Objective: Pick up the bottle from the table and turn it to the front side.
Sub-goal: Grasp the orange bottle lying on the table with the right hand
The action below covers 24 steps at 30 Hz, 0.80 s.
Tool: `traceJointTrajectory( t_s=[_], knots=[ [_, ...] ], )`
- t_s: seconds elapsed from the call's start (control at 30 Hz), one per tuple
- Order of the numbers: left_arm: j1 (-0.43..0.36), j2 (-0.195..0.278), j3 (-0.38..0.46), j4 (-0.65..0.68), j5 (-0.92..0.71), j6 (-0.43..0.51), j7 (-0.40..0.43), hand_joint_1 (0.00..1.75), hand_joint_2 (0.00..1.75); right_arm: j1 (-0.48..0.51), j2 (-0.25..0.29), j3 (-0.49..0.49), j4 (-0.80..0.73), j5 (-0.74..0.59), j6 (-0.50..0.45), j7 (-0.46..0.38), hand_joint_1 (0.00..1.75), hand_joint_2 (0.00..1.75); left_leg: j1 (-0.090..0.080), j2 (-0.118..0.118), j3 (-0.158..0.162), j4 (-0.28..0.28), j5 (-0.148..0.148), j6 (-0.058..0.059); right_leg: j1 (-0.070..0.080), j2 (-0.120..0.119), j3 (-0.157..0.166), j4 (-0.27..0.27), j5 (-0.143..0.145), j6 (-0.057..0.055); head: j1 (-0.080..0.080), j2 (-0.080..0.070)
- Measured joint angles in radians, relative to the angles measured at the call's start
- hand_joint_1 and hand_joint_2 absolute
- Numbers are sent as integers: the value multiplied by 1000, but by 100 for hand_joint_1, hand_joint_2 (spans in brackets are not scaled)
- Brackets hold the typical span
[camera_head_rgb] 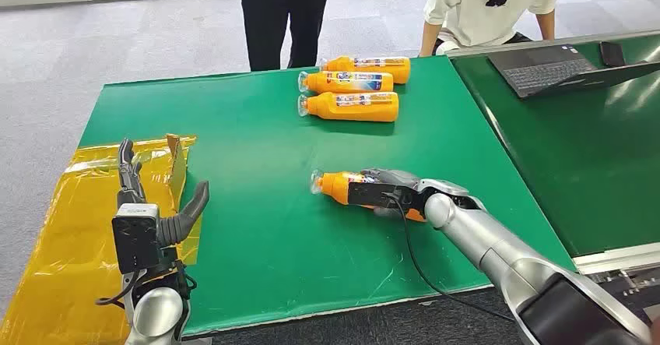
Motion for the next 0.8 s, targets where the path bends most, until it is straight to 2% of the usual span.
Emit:
traceJointTrajectory(
  t_s=[0.17,0.2,0.3,0.33,0.4,0.8],
  knots=[
    [1,0,0,-3,0,0,0,0,175,0,0,0,3,2,-4,0,3,175,0,0,0,0,0,0,0,0,0,0,0,0,0,0],
    [1,0,0,-4,-1,0,0,0,175,0,0,1,3,5,-8,1,27,175,0,0,0,0,0,0,0,0,0,0,0,0,0,0],
    [3,-1,0,-6,-1,0,3,0,175,0,0,6,3,23,-32,10,148,175,0,0,0,0,0,0,0,0,0,0,0,0,0,0],
    [3,-1,0,-7,-1,-1,5,0,175,1,0,9,4,29,-39,13,167,175,0,0,0,0,0,0,0,0,0,0,0,0,0,0],
    [4,-1,0,-9,-1,-3,8,0,175,2,0,14,4,39,-52,20,175,175,0,0,0,0,0,0,0,0,0,0,0,0,0,0],
    [4,-4,0,-11,-1,-10,11,0,175,14,0,30,3,57,-89,15,175,175,0,1,2,0,0,0,0,1,1,0,0,0,0,0]
  ],
)
